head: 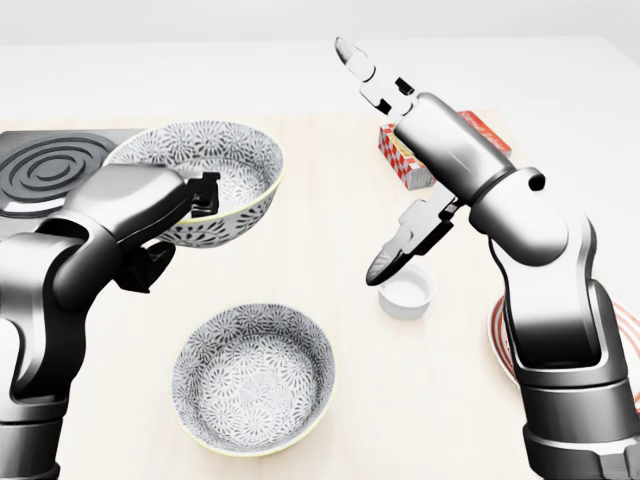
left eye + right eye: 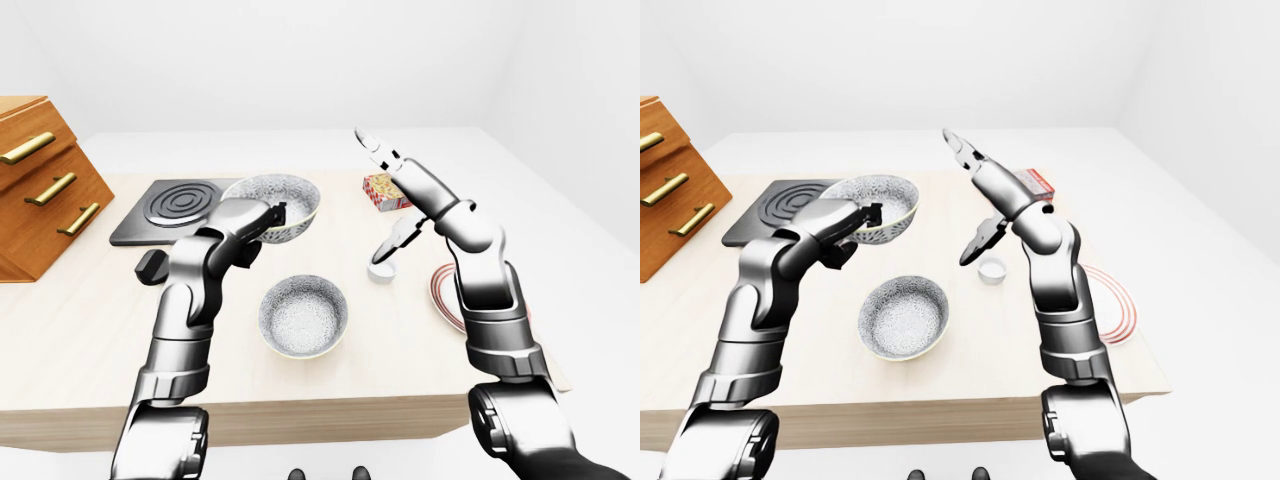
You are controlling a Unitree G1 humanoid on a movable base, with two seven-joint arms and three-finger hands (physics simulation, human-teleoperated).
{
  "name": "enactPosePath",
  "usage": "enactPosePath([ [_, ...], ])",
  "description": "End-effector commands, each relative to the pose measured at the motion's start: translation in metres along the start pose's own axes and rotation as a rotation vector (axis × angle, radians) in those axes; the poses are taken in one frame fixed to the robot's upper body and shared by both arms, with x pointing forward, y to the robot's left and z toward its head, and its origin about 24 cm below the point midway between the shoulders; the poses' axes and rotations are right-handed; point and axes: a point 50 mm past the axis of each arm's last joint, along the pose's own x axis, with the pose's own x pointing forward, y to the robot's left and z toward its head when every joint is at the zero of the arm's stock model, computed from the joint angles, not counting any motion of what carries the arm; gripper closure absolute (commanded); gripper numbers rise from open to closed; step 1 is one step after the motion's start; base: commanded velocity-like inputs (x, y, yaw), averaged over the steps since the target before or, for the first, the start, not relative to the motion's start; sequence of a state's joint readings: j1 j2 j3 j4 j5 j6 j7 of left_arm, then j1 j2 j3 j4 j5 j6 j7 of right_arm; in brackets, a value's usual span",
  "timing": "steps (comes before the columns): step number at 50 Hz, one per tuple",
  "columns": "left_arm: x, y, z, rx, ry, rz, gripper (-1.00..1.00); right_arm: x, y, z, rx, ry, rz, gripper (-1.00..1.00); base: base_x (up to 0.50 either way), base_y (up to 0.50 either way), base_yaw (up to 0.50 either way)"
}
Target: Pick the akita bowl from table center and place it on the plate.
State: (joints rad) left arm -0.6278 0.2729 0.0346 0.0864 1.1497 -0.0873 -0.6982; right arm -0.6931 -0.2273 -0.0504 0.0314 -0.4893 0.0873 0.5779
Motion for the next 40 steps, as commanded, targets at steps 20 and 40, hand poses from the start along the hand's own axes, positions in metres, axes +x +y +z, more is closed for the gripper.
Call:
enactPosePath([
  [20, -0.03, 0.004, 0.056, -0.024, -0.174, 0.155, 1.0, 0.025, 0.03, -0.012, 0.03, 0.088, 0.122, -1.0, 0.0, 0.0, 0.0],
  [40, -0.029, 0.004, 0.056, -0.035, -0.182, 0.154, 1.0, 0.025, 0.04, -0.016, 0.037, 0.108, 0.15, -1.0, 0.0, 0.0, 0.0],
])
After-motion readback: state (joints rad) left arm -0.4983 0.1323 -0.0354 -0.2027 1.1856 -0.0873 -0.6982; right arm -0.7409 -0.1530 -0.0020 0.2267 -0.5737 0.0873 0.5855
